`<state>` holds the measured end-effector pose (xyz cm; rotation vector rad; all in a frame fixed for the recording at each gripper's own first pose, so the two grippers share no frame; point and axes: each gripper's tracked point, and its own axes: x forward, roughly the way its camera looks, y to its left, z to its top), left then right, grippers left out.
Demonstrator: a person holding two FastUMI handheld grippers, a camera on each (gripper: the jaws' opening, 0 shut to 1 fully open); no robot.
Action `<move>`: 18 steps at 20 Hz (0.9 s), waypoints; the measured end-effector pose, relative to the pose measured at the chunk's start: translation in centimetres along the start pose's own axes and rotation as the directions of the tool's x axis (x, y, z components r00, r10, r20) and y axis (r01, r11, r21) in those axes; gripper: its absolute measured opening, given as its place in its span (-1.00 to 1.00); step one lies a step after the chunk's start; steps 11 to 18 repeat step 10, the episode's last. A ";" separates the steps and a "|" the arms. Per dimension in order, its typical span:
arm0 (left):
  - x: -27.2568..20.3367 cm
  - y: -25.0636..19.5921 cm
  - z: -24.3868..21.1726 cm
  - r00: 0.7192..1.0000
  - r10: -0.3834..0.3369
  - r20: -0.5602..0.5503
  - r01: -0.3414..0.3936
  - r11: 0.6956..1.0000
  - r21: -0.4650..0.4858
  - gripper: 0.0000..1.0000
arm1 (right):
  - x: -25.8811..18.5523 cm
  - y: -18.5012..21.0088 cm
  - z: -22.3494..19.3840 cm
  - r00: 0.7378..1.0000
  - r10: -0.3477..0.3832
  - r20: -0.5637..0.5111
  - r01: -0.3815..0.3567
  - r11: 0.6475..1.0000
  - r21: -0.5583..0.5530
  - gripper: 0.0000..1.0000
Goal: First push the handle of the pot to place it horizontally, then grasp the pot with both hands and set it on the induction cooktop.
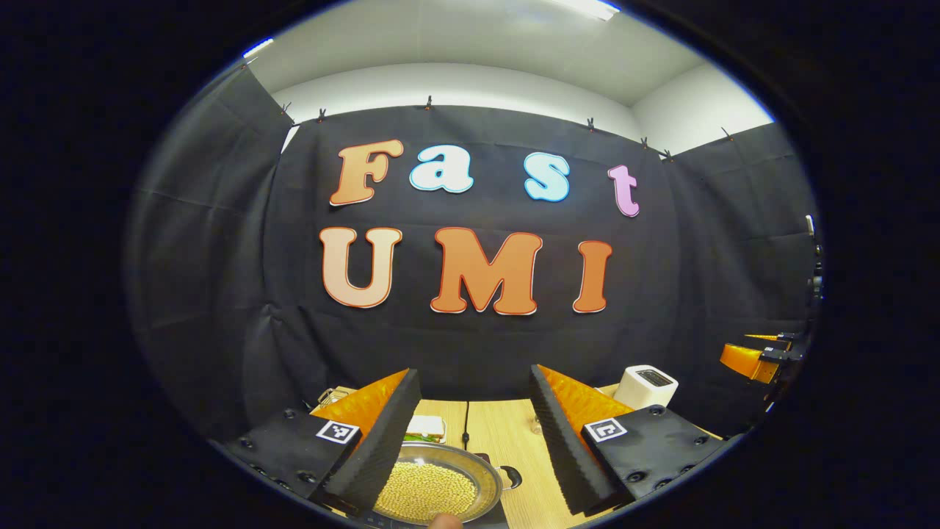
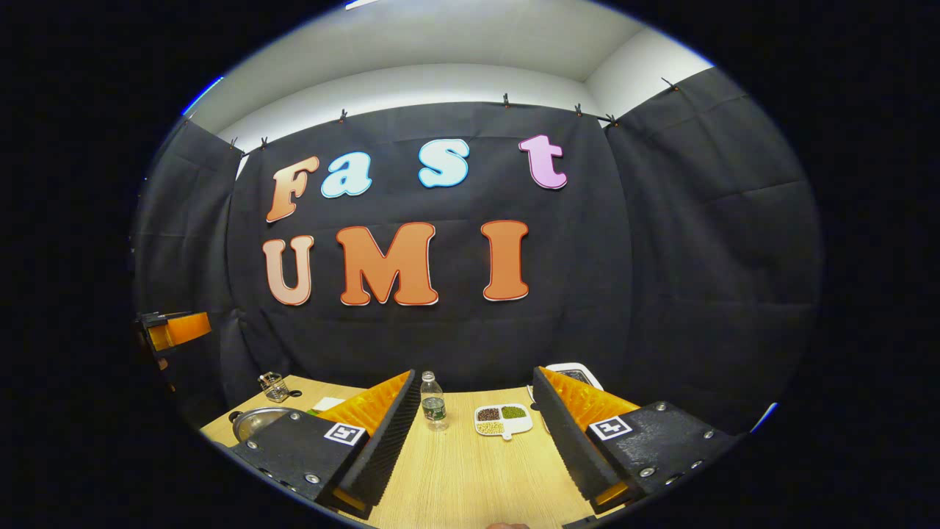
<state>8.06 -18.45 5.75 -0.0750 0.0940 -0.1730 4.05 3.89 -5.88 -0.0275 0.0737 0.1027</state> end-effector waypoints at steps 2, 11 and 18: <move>0.2 0.1 -0.2 1.000 0.013 -0.009 -0.013 1.000 0.009 0.92 | 0.3 0.3 -0.2 1.000 0.012 -0.002 -0.012 1.000 0.003 1.00; -1.3 -2.1 0.6 0.999 -0.045 0.003 0.045 0.998 0.043 0.94 | -0.3 0.8 1.3 0.999 0.032 0.040 -0.032 0.999 0.017 0.90; -1.3 -2.1 0.6 0.999 -0.045 0.003 0.045 0.998 0.043 0.94 | -0.3 0.8 1.3 0.999 0.032 0.040 -0.032 0.999 0.017 0.90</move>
